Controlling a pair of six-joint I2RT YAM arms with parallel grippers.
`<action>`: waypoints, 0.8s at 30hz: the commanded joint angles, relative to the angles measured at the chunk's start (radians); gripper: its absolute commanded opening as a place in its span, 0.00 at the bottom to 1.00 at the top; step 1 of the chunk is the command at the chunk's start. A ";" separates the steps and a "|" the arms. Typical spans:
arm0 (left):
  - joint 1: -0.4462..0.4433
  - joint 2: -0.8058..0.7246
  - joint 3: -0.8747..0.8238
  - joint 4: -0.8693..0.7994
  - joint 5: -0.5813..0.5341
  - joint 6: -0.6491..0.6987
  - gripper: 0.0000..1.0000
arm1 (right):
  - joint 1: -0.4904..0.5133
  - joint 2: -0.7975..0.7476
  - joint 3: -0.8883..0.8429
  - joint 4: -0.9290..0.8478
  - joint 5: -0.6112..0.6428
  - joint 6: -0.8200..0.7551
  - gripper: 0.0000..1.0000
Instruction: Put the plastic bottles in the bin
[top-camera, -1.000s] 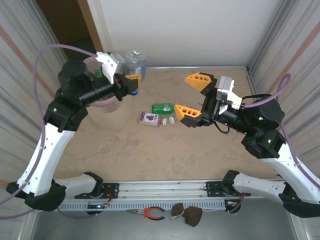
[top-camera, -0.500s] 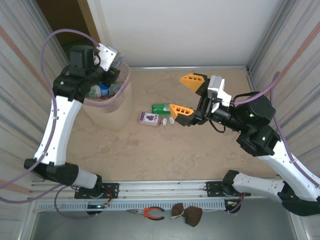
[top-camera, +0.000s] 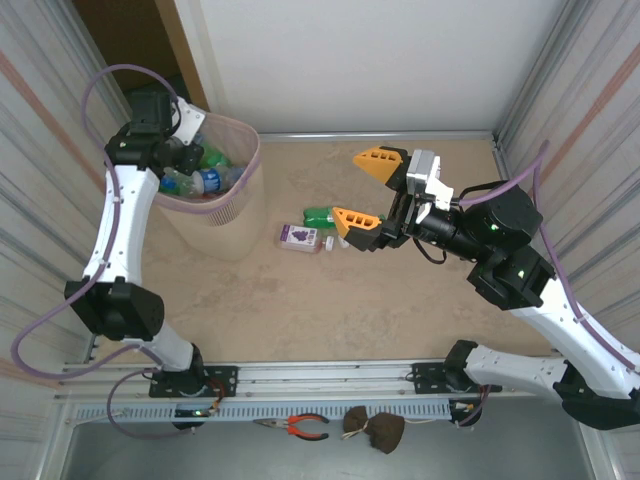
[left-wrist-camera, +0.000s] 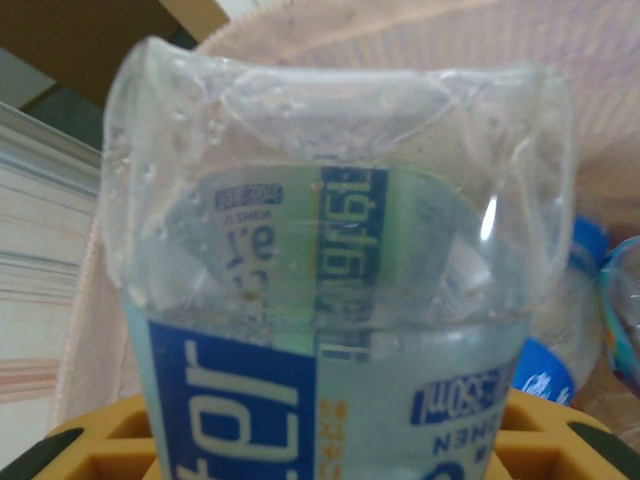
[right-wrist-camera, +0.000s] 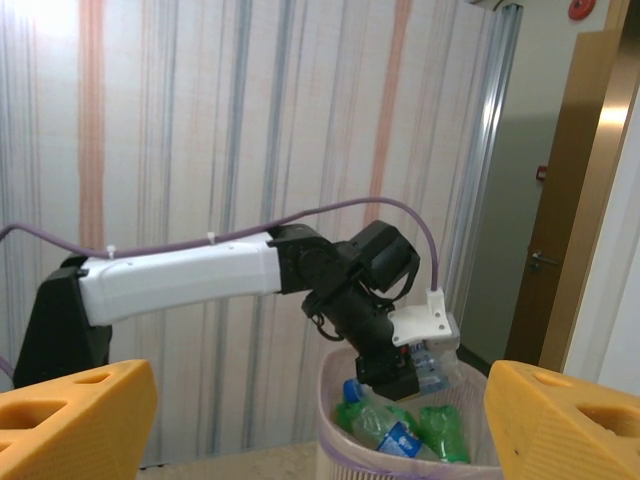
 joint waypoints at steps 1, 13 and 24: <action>0.007 0.029 -0.022 -0.053 0.001 0.009 0.39 | 0.006 -0.001 0.012 0.018 -0.014 -0.005 0.85; 0.050 0.077 -0.080 -0.116 -0.028 -0.067 0.40 | 0.006 0.007 0.018 -0.005 -0.028 -0.009 0.86; 0.062 0.108 -0.077 -0.198 -0.030 -0.137 0.50 | 0.006 0.004 0.020 -0.004 -0.036 -0.008 0.86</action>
